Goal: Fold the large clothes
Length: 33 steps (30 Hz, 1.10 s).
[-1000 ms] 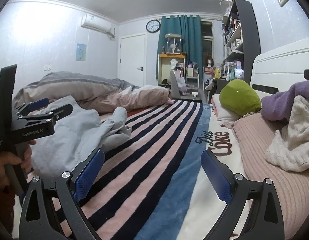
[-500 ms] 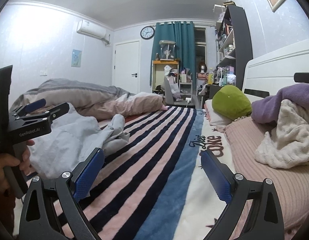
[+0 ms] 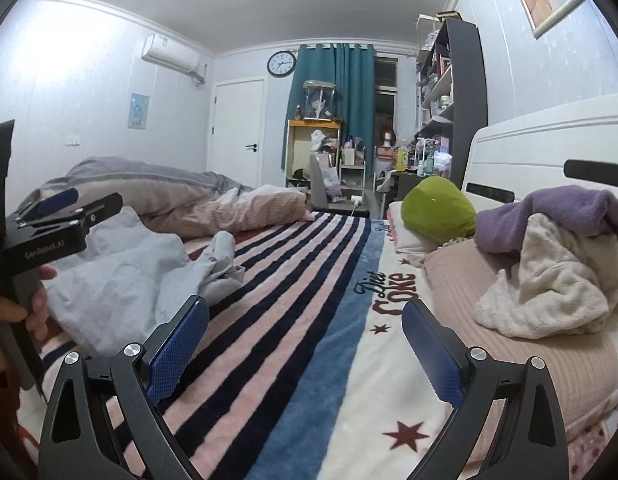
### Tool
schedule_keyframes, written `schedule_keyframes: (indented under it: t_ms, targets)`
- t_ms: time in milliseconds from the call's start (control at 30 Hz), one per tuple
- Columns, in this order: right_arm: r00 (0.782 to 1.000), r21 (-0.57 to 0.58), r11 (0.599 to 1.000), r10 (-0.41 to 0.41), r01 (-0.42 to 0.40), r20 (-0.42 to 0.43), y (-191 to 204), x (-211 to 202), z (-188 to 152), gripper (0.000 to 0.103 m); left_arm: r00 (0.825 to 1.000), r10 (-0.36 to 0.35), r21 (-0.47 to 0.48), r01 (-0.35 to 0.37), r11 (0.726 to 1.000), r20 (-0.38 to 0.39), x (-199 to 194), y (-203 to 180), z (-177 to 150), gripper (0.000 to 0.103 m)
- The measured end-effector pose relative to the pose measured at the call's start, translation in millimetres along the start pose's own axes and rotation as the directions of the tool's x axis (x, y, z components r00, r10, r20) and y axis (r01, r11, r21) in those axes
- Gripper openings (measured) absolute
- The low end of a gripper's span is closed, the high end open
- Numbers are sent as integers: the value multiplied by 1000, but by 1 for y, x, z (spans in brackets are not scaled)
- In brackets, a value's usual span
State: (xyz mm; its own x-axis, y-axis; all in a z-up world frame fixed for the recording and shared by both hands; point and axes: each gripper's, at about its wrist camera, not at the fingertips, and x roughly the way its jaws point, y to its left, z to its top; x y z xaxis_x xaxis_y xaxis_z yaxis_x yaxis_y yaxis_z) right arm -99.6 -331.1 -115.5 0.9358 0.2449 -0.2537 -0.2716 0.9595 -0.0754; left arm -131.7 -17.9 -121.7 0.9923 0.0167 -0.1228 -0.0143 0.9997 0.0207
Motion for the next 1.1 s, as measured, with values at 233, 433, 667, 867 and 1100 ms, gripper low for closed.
schedule_keyframes:
  t_ms: [233, 433, 667, 867, 1100]
  targets:
    - [1000, 6, 1000, -4, 4, 20, 3, -9, 9, 97, 1000, 5, 20, -6, 1000, 16, -7, -9, 8, 102]
    - [1000, 30, 999, 11, -11, 13, 1, -7, 9, 97, 1000, 3, 33, -3, 999, 9, -10, -19, 11, 102]
    - [1000, 44, 999, 26, -26, 11, -1, -5, 8, 97, 999, 4, 19, -3, 1000, -38, -6, -22, 12, 102]
    - [999, 66, 997, 33, -35, 17, -4, -6, 11, 97, 999, 27, 38, -26, 999, -23, -13, -24, 14, 102]
    - [999, 70, 997, 37, -39, 23, -3, -10, 16, 97, 1000, 19, 32, -19, 999, -15, -20, -22, 18, 102]
